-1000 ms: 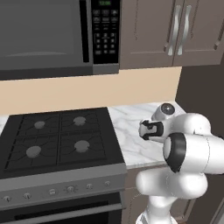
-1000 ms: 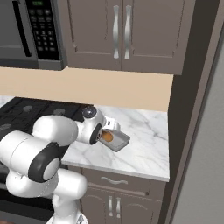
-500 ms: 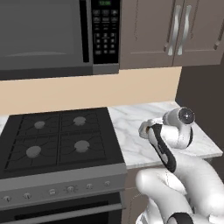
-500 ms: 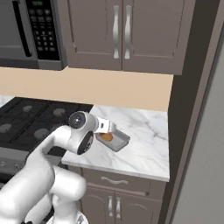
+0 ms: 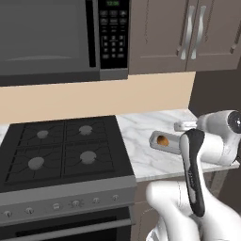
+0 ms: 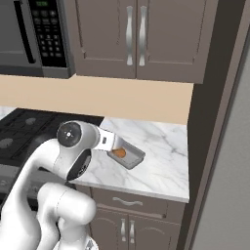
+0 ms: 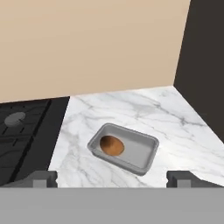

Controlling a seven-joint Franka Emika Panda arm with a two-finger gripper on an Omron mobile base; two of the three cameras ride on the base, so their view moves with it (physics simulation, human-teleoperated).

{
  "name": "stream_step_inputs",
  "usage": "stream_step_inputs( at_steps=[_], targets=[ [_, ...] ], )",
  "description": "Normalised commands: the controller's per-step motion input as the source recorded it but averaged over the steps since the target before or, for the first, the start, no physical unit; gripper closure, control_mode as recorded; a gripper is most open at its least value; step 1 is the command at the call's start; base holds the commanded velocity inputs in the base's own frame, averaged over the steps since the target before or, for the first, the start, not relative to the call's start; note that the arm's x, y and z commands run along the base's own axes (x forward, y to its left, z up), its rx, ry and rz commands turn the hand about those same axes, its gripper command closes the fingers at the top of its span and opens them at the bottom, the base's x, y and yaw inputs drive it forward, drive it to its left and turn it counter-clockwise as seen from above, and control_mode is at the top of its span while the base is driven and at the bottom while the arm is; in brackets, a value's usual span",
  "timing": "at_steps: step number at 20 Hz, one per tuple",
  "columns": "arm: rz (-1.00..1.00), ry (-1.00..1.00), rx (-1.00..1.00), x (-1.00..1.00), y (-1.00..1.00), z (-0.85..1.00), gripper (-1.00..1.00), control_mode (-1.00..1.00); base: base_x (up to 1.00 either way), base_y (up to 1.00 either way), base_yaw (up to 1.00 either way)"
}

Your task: Take the cucumber and potato out of the freezer and place them in the tupperware container on the counter. Then put the tupperware containing the vegetables back in the freezer.

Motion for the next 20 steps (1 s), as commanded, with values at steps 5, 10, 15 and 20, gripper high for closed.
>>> stream_step_inputs(
  at_steps=[5,10,15,20],
  targets=[
    [0.00,0.03,0.08,-0.97,0.09,1.00,-1.00,-1.00,0.00,0.00,0.00],
    [-0.01,0.15,0.07,-0.80,0.06,0.94,-1.00,-1.00,0.00,0.00,0.00],
    [-0.03,0.25,0.02,-0.60,0.24,0.51,-1.00,-1.00,0.00,0.00,0.00],
    [-0.03,0.27,0.00,-0.45,0.25,0.20,-1.00,-1.00,0.00,0.00,0.00]
  ],
)
